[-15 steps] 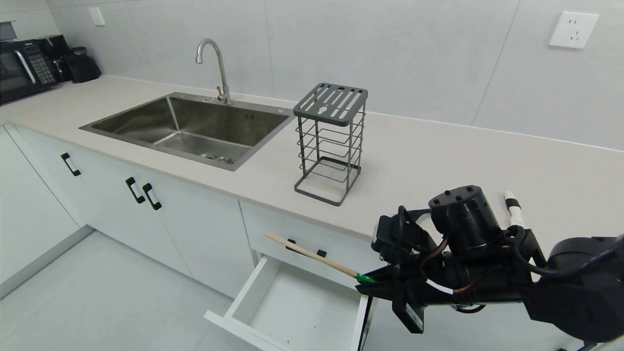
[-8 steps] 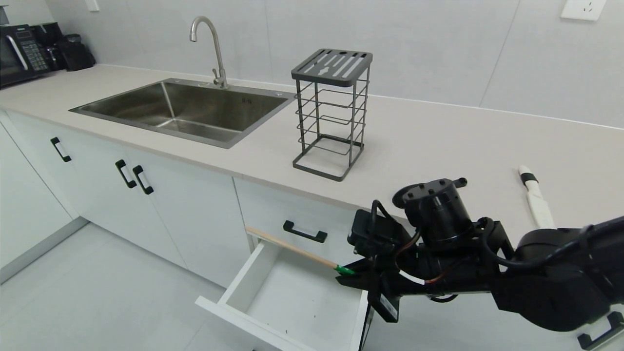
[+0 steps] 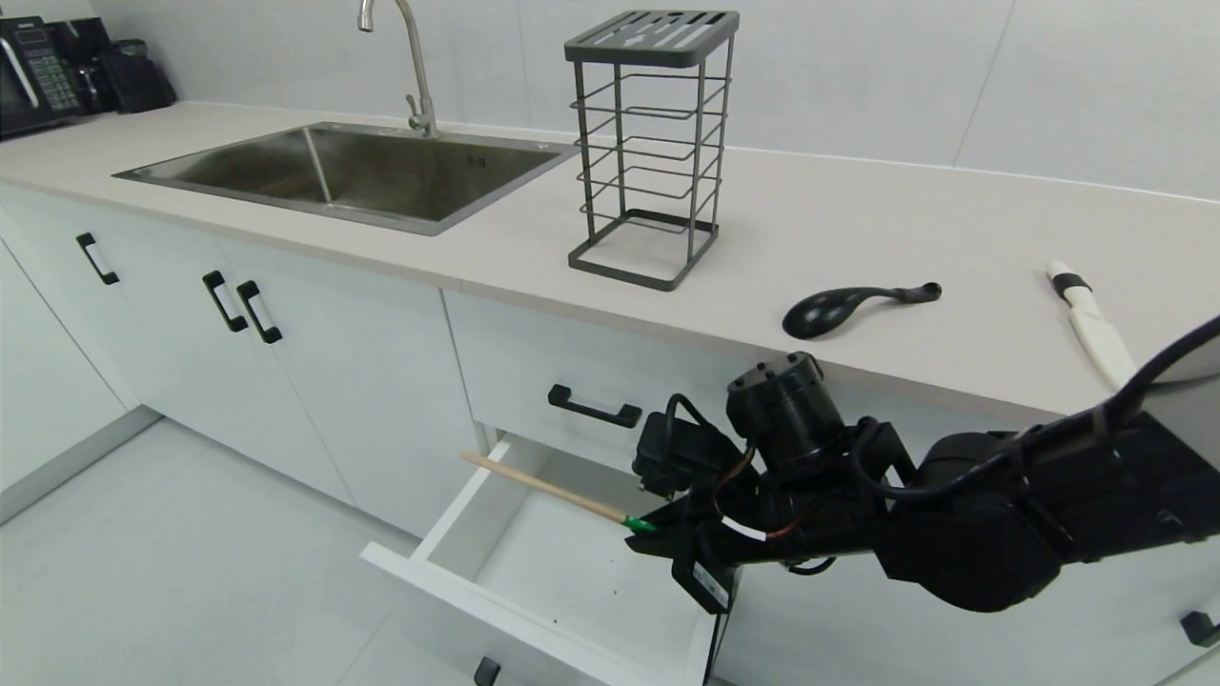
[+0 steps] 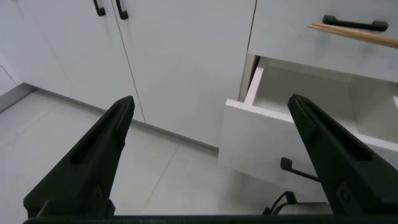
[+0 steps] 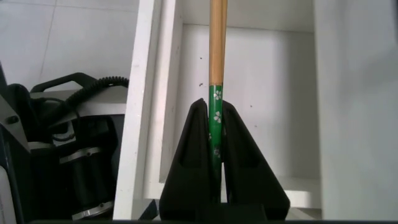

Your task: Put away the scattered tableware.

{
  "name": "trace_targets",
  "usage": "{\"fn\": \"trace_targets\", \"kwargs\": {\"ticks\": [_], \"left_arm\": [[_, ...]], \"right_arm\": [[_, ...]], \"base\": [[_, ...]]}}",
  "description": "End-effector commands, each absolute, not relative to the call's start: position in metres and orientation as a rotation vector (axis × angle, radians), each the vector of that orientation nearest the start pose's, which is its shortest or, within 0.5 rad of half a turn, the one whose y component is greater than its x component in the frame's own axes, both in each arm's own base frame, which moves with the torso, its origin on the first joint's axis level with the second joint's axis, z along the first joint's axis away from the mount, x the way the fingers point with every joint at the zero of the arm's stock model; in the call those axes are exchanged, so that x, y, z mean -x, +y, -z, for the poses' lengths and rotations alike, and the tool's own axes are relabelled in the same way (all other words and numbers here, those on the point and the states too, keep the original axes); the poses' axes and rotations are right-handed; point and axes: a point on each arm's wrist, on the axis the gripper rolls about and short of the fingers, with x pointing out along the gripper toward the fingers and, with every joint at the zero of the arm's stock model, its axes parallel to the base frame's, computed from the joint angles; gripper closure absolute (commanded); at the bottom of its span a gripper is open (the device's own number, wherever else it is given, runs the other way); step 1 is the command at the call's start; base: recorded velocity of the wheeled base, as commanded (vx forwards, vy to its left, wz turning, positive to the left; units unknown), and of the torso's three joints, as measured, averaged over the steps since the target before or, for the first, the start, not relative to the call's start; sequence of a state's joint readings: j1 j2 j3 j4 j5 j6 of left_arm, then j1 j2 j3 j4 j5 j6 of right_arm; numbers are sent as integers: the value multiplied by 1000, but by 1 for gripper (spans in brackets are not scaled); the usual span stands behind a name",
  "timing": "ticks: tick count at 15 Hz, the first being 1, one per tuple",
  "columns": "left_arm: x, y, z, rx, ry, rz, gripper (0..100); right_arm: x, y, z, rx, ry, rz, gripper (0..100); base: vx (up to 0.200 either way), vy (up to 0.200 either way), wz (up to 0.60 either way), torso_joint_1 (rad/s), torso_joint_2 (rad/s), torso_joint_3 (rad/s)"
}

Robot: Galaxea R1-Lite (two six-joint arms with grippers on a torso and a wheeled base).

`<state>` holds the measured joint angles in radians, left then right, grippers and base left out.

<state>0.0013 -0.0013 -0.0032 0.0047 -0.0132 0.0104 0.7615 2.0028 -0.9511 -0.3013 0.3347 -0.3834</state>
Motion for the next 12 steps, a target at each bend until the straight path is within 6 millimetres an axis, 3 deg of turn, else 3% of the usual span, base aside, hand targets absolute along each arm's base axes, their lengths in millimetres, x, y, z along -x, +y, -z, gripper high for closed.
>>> {"fn": "trace_targets", "kwargs": {"ticks": [1, 6, 12], "left_arm": [[23, 0, -76, -11, 1, 11, 0], [23, 0, -76, -11, 1, 11, 0], [23, 0, -76, -11, 1, 12, 0]], "right_arm": [[-252, 254, -83, 500, 574, -1189, 100], [-243, 264, -86, 538, 571, -1189, 100], [-242, 270, -87, 625, 591, -1038, 100]], "base": [[0, 0, 0, -256, 354, 119], [0, 0, 0, -233, 322, 128], [0, 0, 0, -30, 161, 46]]}}
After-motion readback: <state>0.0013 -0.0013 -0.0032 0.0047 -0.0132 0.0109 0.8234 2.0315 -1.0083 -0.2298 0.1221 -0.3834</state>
